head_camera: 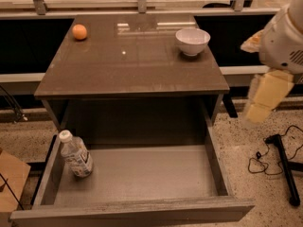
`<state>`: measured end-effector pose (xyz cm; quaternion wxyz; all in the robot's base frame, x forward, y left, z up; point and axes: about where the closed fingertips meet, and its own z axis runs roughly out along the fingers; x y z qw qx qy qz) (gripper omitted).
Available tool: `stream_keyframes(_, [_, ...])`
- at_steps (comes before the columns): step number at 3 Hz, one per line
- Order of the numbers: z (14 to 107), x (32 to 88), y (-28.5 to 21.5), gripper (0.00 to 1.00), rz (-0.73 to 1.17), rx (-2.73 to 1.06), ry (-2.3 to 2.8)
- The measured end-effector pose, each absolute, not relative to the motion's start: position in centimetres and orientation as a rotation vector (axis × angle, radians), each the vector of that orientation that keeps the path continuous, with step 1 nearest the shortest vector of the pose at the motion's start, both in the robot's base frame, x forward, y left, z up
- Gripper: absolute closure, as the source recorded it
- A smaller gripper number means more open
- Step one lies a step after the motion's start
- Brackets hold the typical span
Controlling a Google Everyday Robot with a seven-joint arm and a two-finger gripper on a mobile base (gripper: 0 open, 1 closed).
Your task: Pick blue plastic bottle from top drawer and place on counter
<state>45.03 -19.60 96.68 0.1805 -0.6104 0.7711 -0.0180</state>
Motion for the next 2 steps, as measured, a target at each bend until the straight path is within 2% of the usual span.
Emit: stream_keyframes(2, [93.1,48.3,-7.3,0.0,0.238,-1.835,1.903])
